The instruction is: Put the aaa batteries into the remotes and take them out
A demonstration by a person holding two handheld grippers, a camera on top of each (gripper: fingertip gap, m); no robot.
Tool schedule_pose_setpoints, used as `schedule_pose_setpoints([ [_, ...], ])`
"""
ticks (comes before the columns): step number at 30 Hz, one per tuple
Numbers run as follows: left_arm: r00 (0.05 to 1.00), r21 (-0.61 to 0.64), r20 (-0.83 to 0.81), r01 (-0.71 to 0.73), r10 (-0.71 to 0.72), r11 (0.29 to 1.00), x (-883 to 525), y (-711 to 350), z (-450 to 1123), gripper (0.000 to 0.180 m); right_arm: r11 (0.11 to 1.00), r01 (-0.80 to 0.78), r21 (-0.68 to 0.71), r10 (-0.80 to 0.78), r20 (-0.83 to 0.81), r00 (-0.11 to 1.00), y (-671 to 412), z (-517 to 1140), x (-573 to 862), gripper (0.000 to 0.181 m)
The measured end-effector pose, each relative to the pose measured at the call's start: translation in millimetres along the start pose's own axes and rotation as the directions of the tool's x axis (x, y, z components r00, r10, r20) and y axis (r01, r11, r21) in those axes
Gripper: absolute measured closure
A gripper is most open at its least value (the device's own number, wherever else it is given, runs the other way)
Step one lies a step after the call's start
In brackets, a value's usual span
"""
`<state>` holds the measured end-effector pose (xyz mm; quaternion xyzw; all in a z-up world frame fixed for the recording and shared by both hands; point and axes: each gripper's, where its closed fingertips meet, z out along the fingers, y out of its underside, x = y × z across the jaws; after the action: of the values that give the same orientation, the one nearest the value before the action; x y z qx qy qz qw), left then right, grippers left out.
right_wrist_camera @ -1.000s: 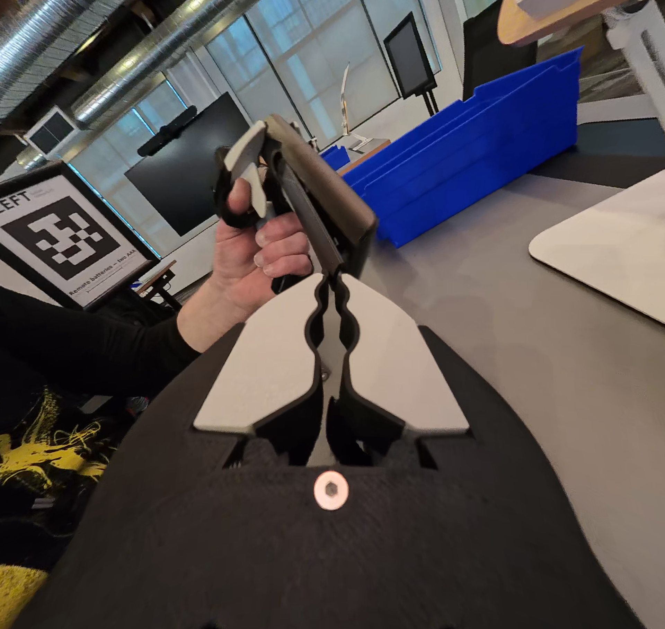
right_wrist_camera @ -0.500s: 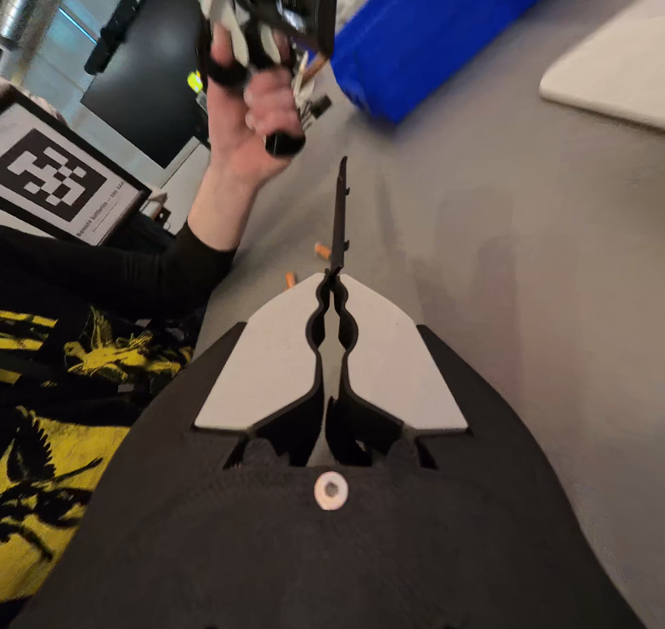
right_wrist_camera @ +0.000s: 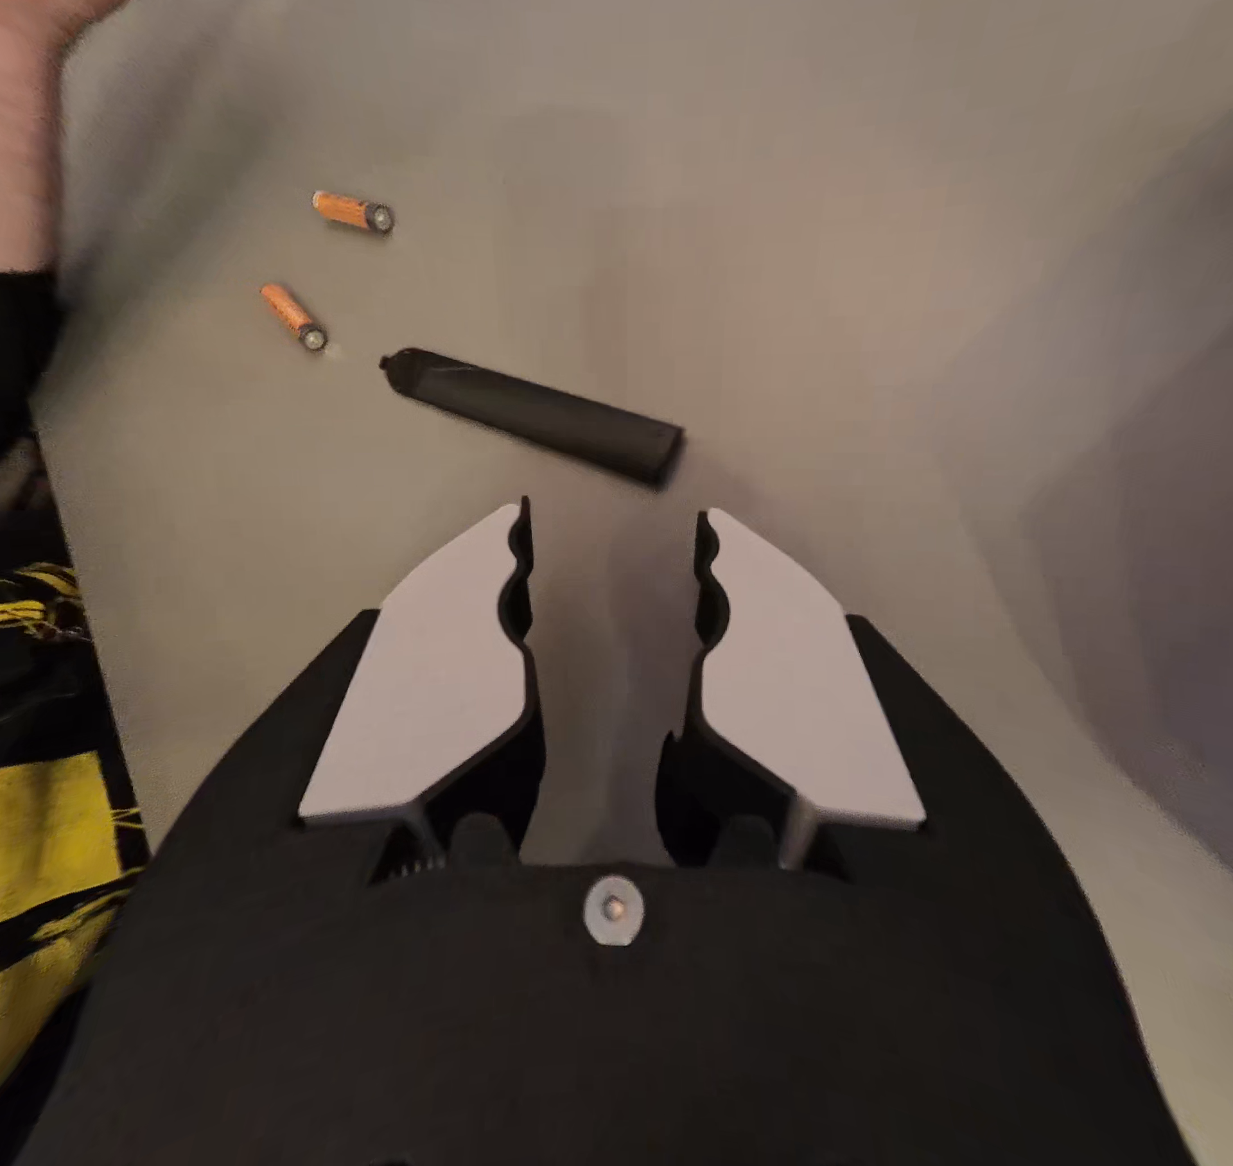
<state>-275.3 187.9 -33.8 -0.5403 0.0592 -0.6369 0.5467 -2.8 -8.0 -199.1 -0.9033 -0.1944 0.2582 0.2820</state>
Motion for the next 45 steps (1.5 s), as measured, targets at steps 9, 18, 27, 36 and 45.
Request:
schedule_pose_setpoints([
  [9, 1.000, 0.019, 0.007, -0.004, 0.004, 1.000, -1, -8, -5, 0.157, 0.995, 0.068, 0.075, -0.079, 0.155, 0.985, -56, 51, -124, 0.147],
  [18, 1.000, 0.045, 0.010, 0.014, -0.015, 0.999, -7, -19, -11, 0.157, 0.996, -0.020, -0.084, 0.028, 0.100, 0.995, -58, 129, -131, 0.128],
  [27, 0.999, 0.112, -0.001, 0.045, -0.045, 0.993, -7, -40, -21, 0.157, 0.995, -0.006, -0.102, 0.006, -0.004, 1.000, -73, 147, -131, 0.125],
  [36, 0.998, 0.150, -0.005, 0.057, -0.057, 0.987, -10, -51, -27, 0.157, 0.987, 0.067, -0.146, -0.092, -0.169, 0.981, -112, 178, -111, 0.127],
  [45, 0.997, 0.186, -0.001, 0.079, -0.080, 0.979, -17, -61, -34, 0.156, 0.918, 0.276, -0.284, -0.355, -0.279, 0.892, -114, 183, -106, 0.112],
])
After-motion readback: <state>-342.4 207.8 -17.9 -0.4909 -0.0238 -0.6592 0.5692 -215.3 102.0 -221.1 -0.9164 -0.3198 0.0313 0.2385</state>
